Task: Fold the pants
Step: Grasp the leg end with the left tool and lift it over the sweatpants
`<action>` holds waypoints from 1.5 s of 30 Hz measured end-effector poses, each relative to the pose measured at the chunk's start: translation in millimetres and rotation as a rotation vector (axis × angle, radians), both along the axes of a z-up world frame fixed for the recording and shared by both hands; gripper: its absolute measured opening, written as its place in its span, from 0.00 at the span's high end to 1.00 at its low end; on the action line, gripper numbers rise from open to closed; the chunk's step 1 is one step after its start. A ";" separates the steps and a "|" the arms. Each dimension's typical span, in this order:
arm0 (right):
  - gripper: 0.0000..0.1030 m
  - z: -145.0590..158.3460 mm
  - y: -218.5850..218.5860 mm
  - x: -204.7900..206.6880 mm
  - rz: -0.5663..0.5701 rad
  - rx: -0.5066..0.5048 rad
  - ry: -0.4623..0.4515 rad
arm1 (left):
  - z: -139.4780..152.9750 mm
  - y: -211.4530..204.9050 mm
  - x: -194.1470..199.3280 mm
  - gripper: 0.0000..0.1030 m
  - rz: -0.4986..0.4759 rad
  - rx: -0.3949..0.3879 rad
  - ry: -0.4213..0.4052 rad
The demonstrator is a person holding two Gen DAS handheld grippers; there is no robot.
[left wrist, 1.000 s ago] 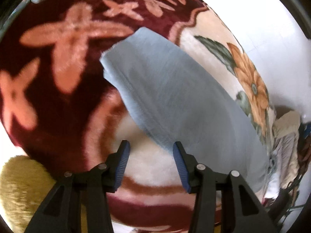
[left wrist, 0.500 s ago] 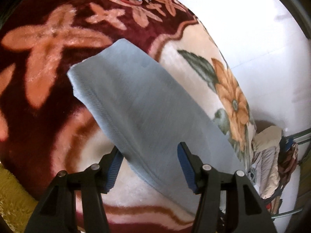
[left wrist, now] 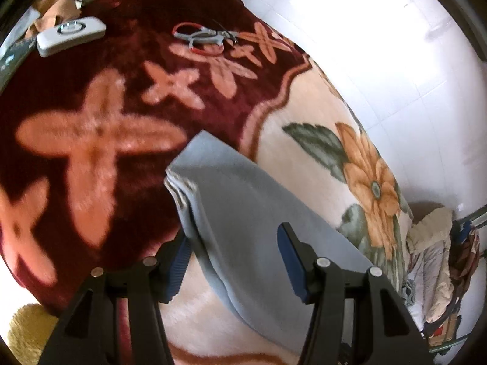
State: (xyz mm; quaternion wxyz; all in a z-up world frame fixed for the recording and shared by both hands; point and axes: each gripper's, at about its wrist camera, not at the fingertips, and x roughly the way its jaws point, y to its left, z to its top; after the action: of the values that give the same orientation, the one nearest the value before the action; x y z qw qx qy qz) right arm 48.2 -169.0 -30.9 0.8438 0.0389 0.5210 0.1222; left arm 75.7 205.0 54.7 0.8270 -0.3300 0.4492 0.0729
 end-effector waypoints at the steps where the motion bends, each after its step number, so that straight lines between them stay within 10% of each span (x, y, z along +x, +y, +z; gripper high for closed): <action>1: 0.66 0.1 0.2 -0.2 0.000 -0.001 0.000 | 3.5 1.7 -0.2 0.44 -0.001 0.009 -0.011; 10: 0.66 8.8 3.1 -3.2 0.001 -0.018 -0.005 | 6.2 28.1 1.7 0.43 -0.040 0.190 0.108; 16: 0.66 24.9 4.1 -9.8 -0.004 -0.024 -0.024 | -34.2 39.5 11.5 0.43 -0.110 0.171 0.233; 25: 0.66 47.4 -0.8 -21.1 -0.027 -0.028 -0.058 | -40.9 22.1 17.2 0.34 -0.154 0.223 0.198; 29: 0.66 48.1 -4.4 -22.6 -0.040 -0.031 -0.056 | -39.7 8.9 17.1 0.42 -0.213 0.243 0.173; 36: 0.66 48.9 -12.7 -25.7 -0.060 -0.015 -0.058 | -34.9 18.7 15.8 0.85 -0.202 0.132 0.121; 45: 0.66 54.5 -25.7 -31.0 -0.085 0.013 -0.087 | 31.2 -17.4 13.3 0.87 -0.304 0.191 -0.030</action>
State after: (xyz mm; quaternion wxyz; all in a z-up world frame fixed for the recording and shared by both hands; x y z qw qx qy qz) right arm 17.2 -194.7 23.6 0.8697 0.0612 0.4811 0.0915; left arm 89.0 187.5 85.9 0.8628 -0.1791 0.4724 -0.0157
